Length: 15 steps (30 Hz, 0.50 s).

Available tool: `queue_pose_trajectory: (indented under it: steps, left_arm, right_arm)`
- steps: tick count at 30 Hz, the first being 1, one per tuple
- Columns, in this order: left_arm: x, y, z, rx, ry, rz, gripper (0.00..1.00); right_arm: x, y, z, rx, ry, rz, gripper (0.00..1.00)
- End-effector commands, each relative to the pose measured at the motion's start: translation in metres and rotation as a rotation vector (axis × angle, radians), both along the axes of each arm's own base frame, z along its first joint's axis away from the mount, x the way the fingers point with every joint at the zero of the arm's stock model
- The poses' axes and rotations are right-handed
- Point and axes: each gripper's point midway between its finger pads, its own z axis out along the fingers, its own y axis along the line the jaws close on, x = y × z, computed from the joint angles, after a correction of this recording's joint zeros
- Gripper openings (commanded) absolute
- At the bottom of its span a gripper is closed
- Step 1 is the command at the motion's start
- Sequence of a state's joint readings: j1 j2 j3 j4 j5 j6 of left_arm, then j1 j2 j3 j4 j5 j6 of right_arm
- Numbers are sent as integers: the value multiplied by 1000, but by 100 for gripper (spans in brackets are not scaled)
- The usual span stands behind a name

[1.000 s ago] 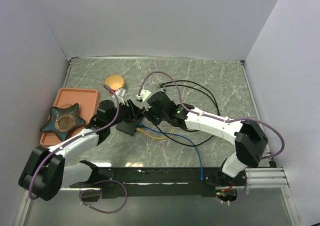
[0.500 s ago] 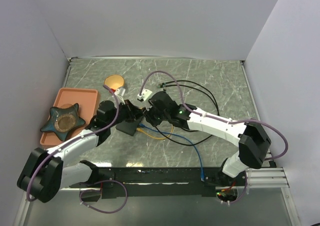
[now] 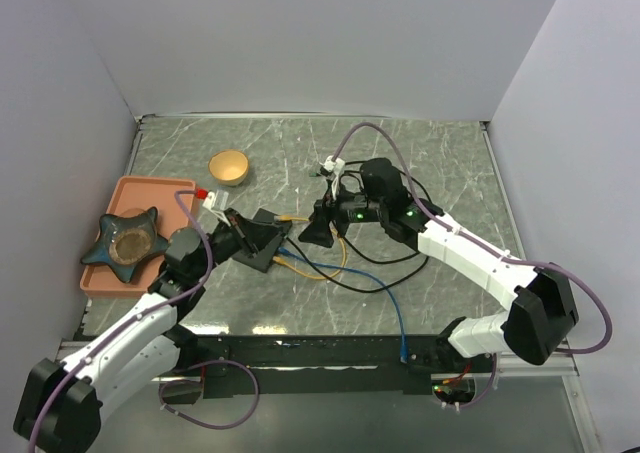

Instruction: Insert the plug into the switch port

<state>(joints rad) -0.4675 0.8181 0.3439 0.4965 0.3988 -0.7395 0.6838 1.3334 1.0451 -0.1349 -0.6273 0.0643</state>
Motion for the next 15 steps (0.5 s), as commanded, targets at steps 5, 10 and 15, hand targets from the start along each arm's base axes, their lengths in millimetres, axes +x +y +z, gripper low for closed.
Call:
queue_pose_trajectory:
  steps: [5, 10, 15]
  left_arm:
    - [-30, -3, 50, -92, -231, -109, 1]
    - [-35, -7, 55, -101, -244, -145, 1]
    - [-37, -8, 57, -101, -247, -151, 1]
  right_arm:
    - [-44, 22, 35, 199, 86, 284, 73]
    - [-39, 29, 38, 221, 108, 285, 66]
    - [-30, 35, 37, 219, 127, 265, 58]
